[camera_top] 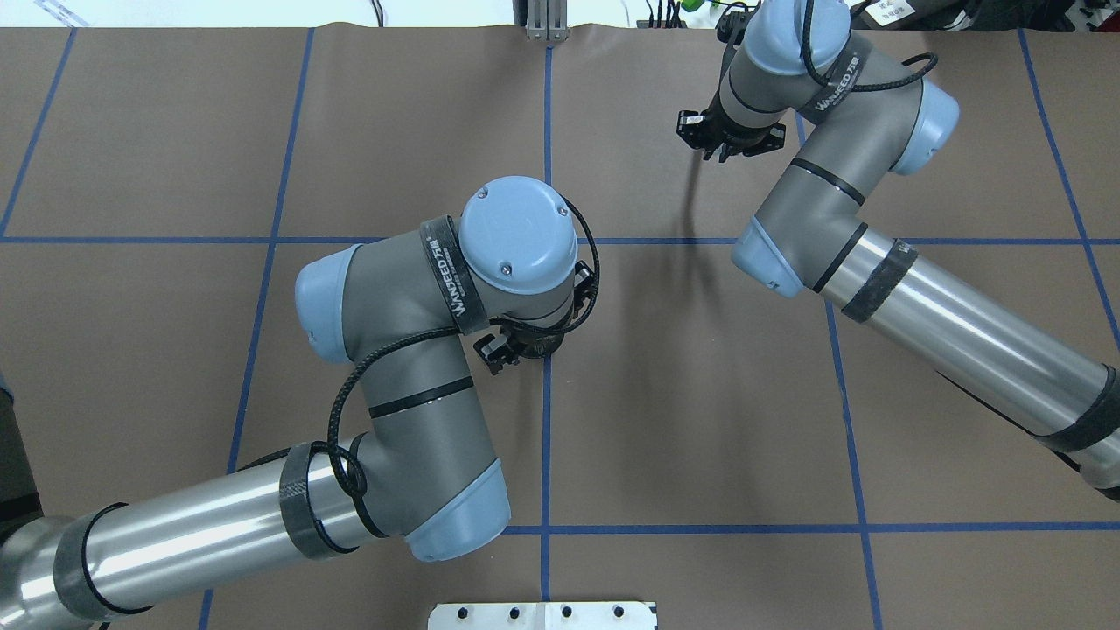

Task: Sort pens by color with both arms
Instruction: 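Place the blue marker beyond the cup while the left gripper reaches over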

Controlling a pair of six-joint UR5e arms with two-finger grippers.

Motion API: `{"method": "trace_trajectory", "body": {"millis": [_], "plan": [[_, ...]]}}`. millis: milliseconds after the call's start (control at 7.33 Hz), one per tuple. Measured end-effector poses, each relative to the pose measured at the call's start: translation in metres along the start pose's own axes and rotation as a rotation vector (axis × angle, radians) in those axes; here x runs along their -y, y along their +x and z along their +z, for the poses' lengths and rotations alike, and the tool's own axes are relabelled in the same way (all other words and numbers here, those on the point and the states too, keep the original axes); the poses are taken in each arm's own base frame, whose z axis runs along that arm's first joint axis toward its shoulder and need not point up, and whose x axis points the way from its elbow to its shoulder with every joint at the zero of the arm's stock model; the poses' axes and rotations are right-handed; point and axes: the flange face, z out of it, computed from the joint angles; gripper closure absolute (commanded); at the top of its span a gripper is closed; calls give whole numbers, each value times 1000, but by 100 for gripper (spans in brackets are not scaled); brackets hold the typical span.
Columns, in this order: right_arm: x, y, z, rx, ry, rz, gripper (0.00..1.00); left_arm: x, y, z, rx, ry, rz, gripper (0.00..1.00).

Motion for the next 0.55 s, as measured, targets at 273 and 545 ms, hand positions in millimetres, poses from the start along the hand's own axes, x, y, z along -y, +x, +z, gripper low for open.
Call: {"method": "trace_trajectory", "body": {"millis": [273, 545], "plan": [[-13, -5, 6, 29, 6, -28, 78, -8, 5, -2, -12, 15, -11, 26], [-25, -16, 10, 39, -1, -56, 70, -8, 14, 5, -16, 53, -29, 36]]}}
